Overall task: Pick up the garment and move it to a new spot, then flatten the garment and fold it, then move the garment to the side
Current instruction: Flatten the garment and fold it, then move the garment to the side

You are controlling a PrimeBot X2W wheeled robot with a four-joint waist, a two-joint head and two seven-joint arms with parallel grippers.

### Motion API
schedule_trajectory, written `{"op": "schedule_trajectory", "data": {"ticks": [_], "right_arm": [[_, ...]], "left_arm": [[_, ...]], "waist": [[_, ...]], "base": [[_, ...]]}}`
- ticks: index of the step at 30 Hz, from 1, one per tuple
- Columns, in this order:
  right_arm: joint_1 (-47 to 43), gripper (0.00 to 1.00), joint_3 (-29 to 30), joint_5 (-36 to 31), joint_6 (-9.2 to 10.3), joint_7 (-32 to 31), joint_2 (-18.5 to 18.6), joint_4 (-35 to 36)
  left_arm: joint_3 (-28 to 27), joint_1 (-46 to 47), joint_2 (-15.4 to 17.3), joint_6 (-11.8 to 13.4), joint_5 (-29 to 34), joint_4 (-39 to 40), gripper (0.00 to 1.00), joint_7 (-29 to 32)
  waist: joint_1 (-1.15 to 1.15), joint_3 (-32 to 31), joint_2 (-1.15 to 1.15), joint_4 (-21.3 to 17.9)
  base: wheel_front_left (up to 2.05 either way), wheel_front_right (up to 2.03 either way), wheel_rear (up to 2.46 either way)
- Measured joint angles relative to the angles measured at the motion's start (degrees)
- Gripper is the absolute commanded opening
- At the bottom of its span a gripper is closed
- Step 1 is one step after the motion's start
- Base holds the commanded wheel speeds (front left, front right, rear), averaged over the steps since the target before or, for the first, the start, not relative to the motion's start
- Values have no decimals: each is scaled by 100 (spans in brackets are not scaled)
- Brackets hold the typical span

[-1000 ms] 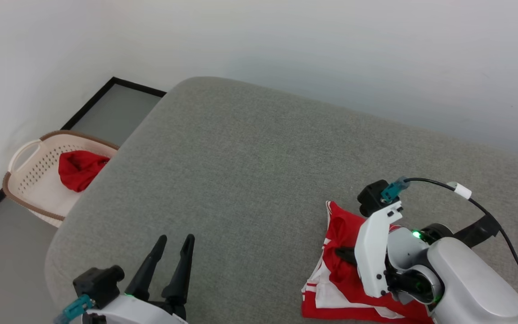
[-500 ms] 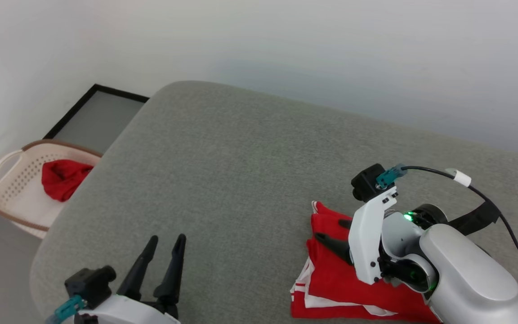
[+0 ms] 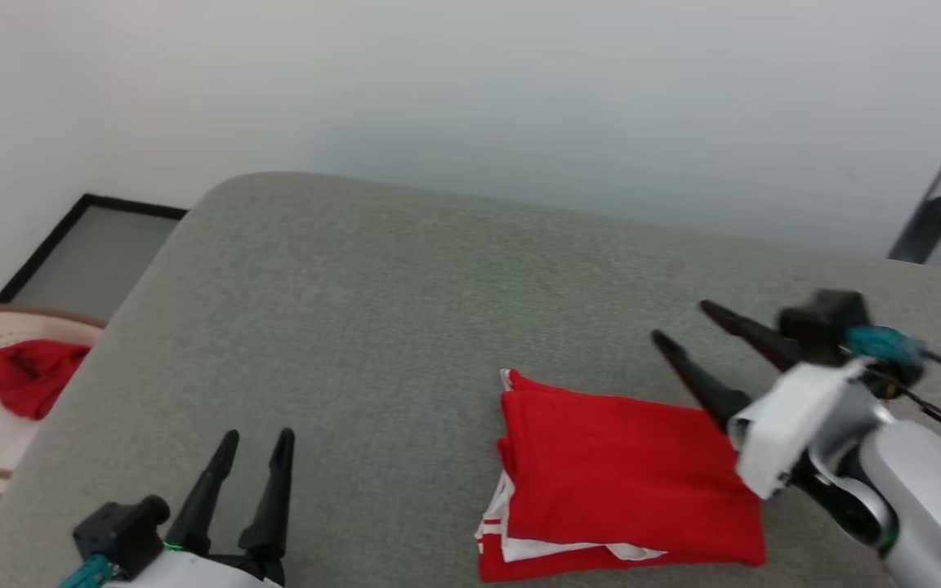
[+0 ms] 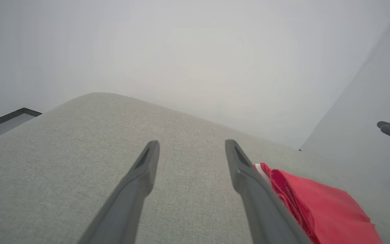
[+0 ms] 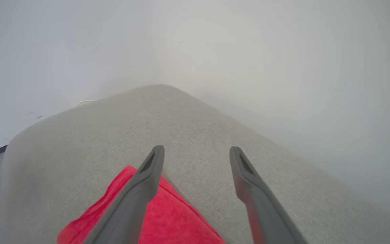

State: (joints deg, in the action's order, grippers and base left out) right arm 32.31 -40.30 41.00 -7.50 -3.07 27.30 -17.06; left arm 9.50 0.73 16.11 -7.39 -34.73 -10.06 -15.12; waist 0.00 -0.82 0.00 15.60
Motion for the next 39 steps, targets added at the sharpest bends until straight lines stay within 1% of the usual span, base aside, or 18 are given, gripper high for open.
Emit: {"op": "schedule_trajectory", "data": {"ticks": [3,6,10,13,15,18,23,27,29,31,39], "right_arm": [[-230,100,165,-266,0,742,174,-73],[-494,100,390,-541,0,1371,253,-222],[-878,100,828,-1014,-1,1742,260,-313],[-1222,100,1413,-1363,-1,1801,162,-241],[-1491,100,1928,-1593,-1,1804,-9,30],[-2014,100,2519,-1944,-1,1804,-227,366],[-2792,100,3234,-2407,-1,1804,-582,902],[-3216,100,3628,-2606,-1,1804,-839,1157],[-3348,100,3693,-2747,-1,1804,-881,1236],[-3448,100,3794,-2743,-1,1804,-968,1287],[-3592,100,3829,-2797,-1,1805,-995,1369]], "left_arm": [[-160,-73,-35,0,154,115,100,0],[-287,-141,-67,0,334,235,100,0],[-421,-206,-105,0,615,367,100,2],[-557,-216,-141,0,786,456,100,0],[-639,-234,-159,0,902,509,100,0],[-748,-260,-193,0,1072,563,100,0],[-949,-306,-304,0,1240,654,100,0],[-1025,-325,-320,0,1332,688,100,0],[-1087,-349,-307,0,1414,711,100,0],[-1103,-386,-305,0,1436,705,100,0],[-1044,-426,-308,0,1460,662,100,0]], "waist": [[0,-13,0,-162],[0,-19,0,-322],[0,-15,0,-516],[0,-9,0,-639],[0,-3,0,-708],[0,6,0,-790],[0,15,0,-846],[0,16,0,-863],[0,15,0,-867],[0,14,0,-875],[0,17,0,-790]], "base": [[0,0,0],[0,0,0],[0,0,0],[0,0,0],[0,0,0],[0,0,0],[0,0,0],[0,0,0],[0,0,0],[0,0,0],[0,0,0]]}}
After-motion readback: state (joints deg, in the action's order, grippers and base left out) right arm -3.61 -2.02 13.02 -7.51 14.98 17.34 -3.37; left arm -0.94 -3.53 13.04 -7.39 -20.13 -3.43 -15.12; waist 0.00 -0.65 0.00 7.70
